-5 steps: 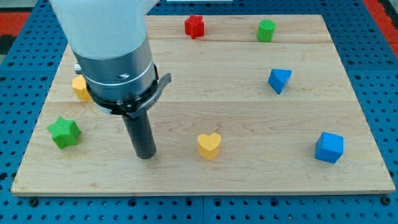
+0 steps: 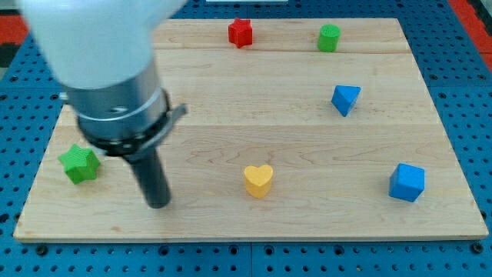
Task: Keep green star vertically below yellow hexagon
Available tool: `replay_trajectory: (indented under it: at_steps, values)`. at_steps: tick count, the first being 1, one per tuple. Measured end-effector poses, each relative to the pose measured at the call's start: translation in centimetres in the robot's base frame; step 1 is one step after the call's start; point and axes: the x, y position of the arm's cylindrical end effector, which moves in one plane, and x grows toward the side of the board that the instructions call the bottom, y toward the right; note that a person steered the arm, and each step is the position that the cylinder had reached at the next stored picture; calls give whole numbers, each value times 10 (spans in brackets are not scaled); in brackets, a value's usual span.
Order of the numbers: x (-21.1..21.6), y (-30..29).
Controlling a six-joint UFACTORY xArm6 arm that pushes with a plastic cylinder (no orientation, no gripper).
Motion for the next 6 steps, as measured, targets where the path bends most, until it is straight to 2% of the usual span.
replay_trajectory:
  at_steps: [1,2,3,4,6]
  values:
    - [9,-55]
    - [-28,-77]
    - [-41,-82]
    - [-25,-80]
    - [-14,-140]
